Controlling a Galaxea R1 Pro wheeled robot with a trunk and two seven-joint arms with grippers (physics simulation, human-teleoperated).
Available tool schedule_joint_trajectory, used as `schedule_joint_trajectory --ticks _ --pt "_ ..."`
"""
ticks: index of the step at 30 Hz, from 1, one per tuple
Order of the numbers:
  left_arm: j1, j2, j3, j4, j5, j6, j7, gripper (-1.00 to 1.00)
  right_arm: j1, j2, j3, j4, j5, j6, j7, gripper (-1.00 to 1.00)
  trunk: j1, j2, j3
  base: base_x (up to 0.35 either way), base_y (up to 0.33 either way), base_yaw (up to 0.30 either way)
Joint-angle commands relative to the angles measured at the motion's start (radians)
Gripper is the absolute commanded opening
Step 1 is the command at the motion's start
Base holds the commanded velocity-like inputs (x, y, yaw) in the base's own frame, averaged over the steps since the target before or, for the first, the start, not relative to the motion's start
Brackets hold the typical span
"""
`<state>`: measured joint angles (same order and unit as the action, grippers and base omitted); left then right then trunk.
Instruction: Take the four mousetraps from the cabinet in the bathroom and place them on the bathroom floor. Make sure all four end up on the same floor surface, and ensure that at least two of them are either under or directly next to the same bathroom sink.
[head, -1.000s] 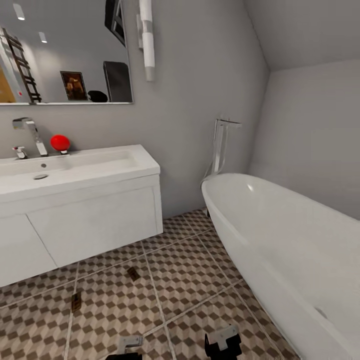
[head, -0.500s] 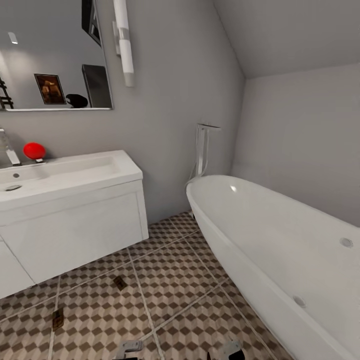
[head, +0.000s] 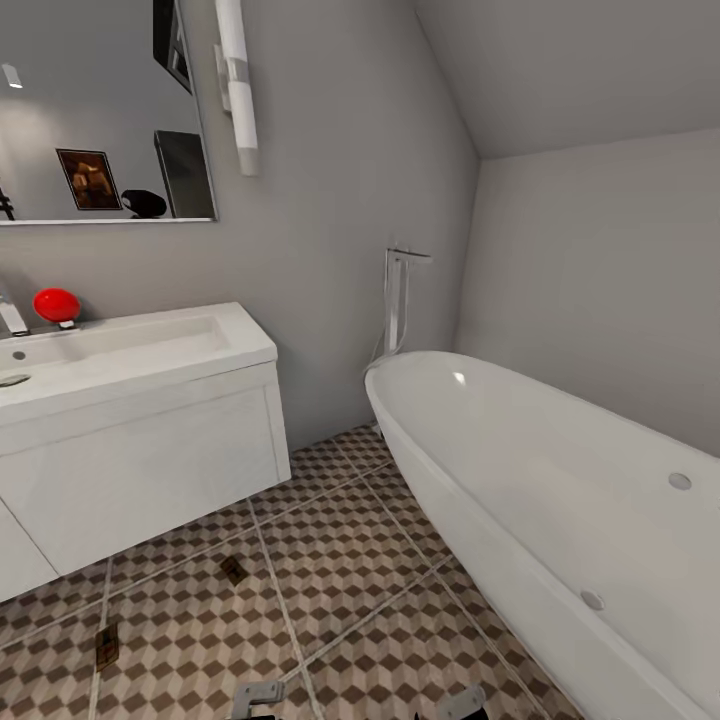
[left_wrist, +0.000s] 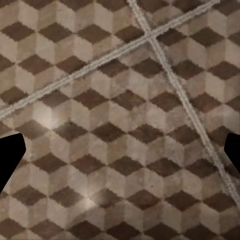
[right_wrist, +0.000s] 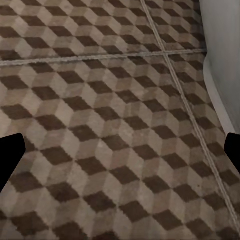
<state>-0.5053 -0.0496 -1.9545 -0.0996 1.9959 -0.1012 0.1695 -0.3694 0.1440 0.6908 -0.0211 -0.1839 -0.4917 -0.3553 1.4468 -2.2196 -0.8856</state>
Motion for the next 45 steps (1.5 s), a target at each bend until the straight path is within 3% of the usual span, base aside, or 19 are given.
schedule_joint_trajectory --ticks 1,23,28,31,35,45 --pt "-0.001 0.001 -0.008 -0.003 0.007 -0.005 0.007 1.0 -0.001 0.0 0.009 0.001 -0.009 -0.003 -0.002 1.0 0.0 0.0 -0.001 0.0 0.0 -0.005" --pt "-0.001 0.002 -0.009 -0.002 0.006 -0.005 0.007 1.0 0.001 0.002 0.01 0.003 -0.007 -0.003 0.001 1.0 0.0 0.0 0.018 0.0 0.0 -0.145" --pt "0.009 0.008 -0.009 -0.005 0.007 -0.005 0.007 1.0 0.01 0.004 0.01 0.007 -0.006 -0.001 0.037 1.0 0.0 0.0 0.024 0.0 0.0 -0.209" --pt "0.018 0.01 -0.009 -0.005 0.007 -0.005 0.007 1.0 0.018 0.002 0.01 0.009 -0.007 -0.001 0.093 1.0 0.0 0.0 0.028 0.0 0.0 -0.211" --pt "0.029 0.012 -0.009 -0.005 0.007 -0.005 0.007 1.0 0.022 0.0 0.01 0.014 -0.008 -0.001 0.149 1.0 -0.016 0.028 0.045 0.0 0.0 -0.211" --pt "0.04 0.013 -0.009 -0.005 0.007 -0.005 0.007 1.0 0.031 0.002 0.01 0.022 -0.007 -0.001 0.178 1.0 -0.054 0.098 0.088 0.0 0.0 -0.211"
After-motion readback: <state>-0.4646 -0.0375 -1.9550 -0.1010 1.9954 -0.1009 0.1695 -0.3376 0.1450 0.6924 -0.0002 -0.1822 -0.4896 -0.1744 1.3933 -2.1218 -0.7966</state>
